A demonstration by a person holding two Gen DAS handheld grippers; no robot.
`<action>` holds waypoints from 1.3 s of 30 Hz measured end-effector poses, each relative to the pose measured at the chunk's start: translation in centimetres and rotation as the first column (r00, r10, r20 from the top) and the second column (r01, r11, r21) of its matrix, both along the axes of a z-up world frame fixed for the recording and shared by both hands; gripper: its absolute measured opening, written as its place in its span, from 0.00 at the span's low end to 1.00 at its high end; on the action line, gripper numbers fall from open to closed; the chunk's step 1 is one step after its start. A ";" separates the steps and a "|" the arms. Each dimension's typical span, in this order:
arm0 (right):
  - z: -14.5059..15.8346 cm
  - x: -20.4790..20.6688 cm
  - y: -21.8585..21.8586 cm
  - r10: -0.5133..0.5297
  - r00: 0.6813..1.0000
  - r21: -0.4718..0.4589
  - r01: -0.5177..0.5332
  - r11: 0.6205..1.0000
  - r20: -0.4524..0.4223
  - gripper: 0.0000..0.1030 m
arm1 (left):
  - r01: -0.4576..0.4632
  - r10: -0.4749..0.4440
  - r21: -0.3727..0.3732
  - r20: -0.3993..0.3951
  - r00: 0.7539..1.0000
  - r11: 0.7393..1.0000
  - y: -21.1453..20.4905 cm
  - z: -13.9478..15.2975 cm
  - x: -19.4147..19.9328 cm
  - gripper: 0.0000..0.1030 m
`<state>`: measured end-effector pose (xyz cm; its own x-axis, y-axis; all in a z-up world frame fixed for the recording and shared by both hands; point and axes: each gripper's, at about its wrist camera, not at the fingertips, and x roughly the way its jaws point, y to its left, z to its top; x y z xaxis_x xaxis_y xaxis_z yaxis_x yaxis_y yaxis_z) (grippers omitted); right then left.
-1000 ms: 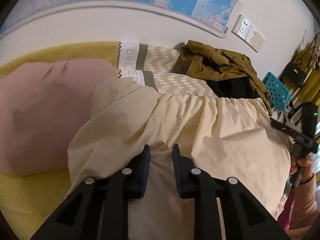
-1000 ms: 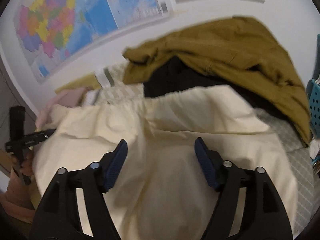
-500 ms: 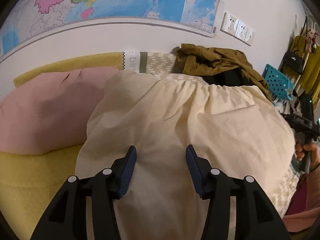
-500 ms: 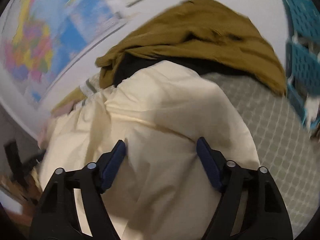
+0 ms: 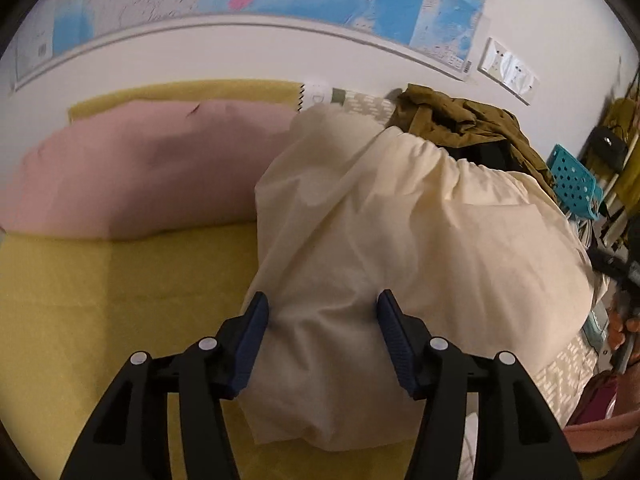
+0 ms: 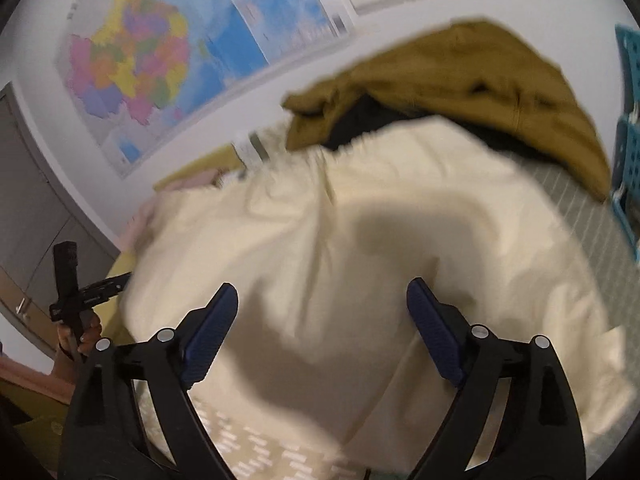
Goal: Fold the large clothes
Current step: 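Smooth the folded shirt bundle with both tools open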
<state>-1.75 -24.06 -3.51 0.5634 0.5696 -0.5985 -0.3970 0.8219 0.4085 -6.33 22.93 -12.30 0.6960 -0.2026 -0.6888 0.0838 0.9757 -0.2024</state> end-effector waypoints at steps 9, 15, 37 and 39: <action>1.2 -1.5 0.8 -0.027 0.999 -0.028 0.028 0.999 0.039 0.84 | -0.009 0.005 0.059 0.077 0.997 0.998 -0.4 2.9 -0.9 0.54; 4.1 -1.4 3.5 0.052 0.991 0.018 -0.055 0.998 0.120 0.86 | 0.008 -0.023 0.121 0.123 0.992 0.993 -1.1 4.5 2.2 0.55; 2.5 3.2 6.3 0.049 0.998 0.001 -0.049 0.999 0.041 0.84 | 0.034 -0.043 0.143 0.060 0.997 0.989 -2.3 4.7 6.8 0.52; 2.7 3.7 4.8 0.005 0.999 0.022 -0.006 1.000 0.038 0.84 | 0.038 -0.048 0.158 0.065 0.997 0.987 -2.6 4.8 6.8 0.52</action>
